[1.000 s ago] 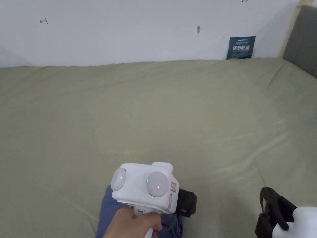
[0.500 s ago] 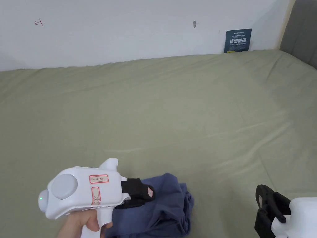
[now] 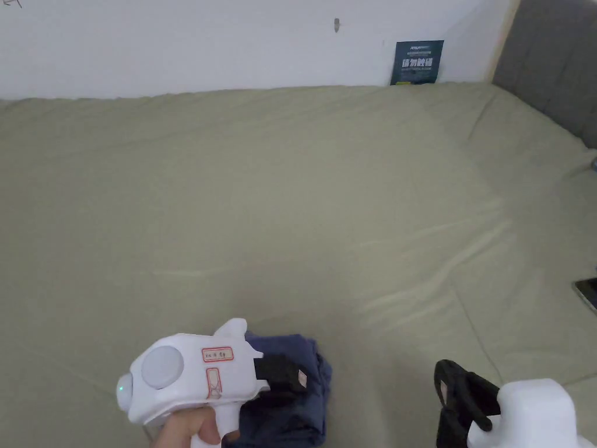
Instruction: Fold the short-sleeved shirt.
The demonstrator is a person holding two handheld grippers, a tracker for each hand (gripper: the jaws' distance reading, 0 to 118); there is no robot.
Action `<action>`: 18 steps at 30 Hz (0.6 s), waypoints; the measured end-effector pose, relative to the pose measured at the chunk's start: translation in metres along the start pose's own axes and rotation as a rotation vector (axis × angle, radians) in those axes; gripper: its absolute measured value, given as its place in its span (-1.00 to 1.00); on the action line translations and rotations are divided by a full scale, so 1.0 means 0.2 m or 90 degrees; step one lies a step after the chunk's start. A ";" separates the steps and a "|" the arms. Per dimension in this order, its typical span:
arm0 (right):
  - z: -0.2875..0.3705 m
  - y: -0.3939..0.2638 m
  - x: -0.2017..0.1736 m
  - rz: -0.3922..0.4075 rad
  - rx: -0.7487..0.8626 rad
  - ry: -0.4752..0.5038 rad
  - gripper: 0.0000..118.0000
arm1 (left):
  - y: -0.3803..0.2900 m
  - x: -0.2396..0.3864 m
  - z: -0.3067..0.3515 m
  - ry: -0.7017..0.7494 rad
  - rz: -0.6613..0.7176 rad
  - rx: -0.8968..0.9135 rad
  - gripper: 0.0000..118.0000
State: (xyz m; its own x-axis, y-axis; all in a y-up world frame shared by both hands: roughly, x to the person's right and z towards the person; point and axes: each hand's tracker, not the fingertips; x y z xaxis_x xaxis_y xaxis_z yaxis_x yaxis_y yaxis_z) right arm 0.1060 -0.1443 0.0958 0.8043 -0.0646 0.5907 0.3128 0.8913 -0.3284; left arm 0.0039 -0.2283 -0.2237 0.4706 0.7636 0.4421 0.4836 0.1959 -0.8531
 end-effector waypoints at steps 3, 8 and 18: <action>-0.06 0.03 -0.07 0.016 -0.023 0.062 -1.00 | 0.01 0.05 0.29 0.006 -0.076 0.048 -1.00; -0.38 0.09 -0.24 -0.033 -0.156 0.293 -1.00 | -0.05 -0.01 0.76 0.103 -0.110 0.134 -1.00; -1.15 -0.15 -0.21 -0.296 -0.450 0.507 -1.00 | -0.07 -0.39 0.91 0.170 -0.036 0.146 -1.00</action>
State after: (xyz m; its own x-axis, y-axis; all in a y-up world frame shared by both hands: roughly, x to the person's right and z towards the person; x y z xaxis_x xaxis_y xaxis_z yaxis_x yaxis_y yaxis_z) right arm 0.1795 -0.2720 -0.0882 0.5490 -0.8080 0.2140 0.6716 0.2739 -0.6885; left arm -0.1747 -0.1796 -0.2964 0.6389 0.5658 0.5212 0.3502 0.3893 -0.8519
